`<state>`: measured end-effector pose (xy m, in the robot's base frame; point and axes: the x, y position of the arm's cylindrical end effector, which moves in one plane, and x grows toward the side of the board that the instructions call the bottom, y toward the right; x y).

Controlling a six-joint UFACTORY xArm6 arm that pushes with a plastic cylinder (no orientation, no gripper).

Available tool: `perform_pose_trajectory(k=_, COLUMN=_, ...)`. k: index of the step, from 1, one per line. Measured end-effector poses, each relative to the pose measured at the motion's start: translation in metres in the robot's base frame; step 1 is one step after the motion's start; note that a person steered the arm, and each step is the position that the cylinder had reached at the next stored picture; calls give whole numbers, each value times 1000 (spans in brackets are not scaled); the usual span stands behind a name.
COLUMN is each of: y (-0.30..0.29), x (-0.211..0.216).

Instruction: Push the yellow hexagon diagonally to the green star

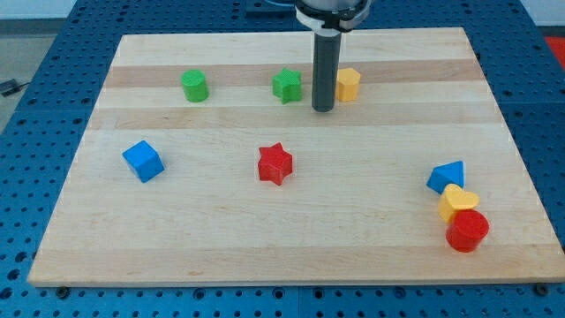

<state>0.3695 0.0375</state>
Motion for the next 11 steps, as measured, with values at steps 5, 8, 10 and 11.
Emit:
perform_pose_trajectory(k=5, y=41, x=-20)
perform_pose_trajectory(k=8, y=93, x=-27)
perform_pose_trajectory(k=10, y=114, x=54)
perform_pose_trajectory(k=11, y=114, x=87)
